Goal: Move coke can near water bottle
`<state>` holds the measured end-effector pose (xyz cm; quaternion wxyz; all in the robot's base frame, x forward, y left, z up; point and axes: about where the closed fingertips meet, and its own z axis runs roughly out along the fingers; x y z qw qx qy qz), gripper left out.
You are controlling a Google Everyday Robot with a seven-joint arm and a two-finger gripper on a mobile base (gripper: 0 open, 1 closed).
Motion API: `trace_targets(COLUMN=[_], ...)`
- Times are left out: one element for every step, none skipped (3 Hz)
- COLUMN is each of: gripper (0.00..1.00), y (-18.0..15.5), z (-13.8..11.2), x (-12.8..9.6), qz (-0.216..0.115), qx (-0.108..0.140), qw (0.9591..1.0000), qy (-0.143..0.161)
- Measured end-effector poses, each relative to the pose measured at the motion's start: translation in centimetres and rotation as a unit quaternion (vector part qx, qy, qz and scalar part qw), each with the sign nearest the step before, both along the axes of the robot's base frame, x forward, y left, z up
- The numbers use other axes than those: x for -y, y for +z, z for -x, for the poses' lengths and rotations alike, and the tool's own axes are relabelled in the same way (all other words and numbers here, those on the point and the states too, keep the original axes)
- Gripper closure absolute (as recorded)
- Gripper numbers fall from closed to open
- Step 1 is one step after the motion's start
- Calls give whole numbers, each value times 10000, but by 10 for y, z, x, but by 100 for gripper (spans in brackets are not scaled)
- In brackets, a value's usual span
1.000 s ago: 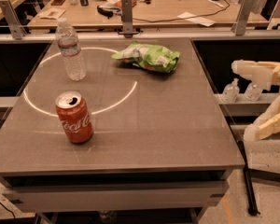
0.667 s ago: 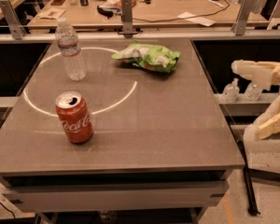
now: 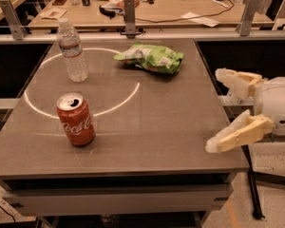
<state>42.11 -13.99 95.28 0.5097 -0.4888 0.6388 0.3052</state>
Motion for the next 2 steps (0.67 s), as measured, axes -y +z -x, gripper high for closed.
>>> trace_targets(gripper=[0, 0], y=[-15, -28], z=[-8, -19], x=[-27, -46], qz=[131, 12], qx=[116, 46], qw=[9997, 9982], qy=[-185, -590])
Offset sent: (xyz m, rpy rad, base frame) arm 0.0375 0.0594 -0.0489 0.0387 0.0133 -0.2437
